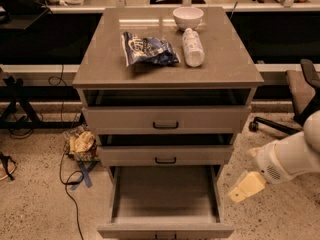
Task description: Close bottom drawer
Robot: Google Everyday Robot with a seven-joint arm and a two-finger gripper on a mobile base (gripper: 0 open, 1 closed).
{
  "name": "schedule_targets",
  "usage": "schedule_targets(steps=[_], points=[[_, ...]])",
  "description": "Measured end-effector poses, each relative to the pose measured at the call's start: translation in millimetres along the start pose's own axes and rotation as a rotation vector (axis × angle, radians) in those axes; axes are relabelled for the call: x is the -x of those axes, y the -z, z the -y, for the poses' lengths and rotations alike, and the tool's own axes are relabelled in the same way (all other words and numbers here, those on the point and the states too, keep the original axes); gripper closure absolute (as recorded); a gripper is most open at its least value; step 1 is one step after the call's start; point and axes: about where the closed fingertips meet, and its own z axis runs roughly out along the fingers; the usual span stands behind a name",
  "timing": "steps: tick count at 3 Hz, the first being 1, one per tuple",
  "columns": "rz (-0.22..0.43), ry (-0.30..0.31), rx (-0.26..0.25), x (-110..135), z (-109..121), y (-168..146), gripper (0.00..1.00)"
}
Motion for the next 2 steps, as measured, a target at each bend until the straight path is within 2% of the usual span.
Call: schedule_targets(steps=[1, 2], points=[[0.048, -0.094, 0.016, -41, 33, -86, 0.0], [0.097, -0.194, 0.039, -66, 51, -173, 0.0]])
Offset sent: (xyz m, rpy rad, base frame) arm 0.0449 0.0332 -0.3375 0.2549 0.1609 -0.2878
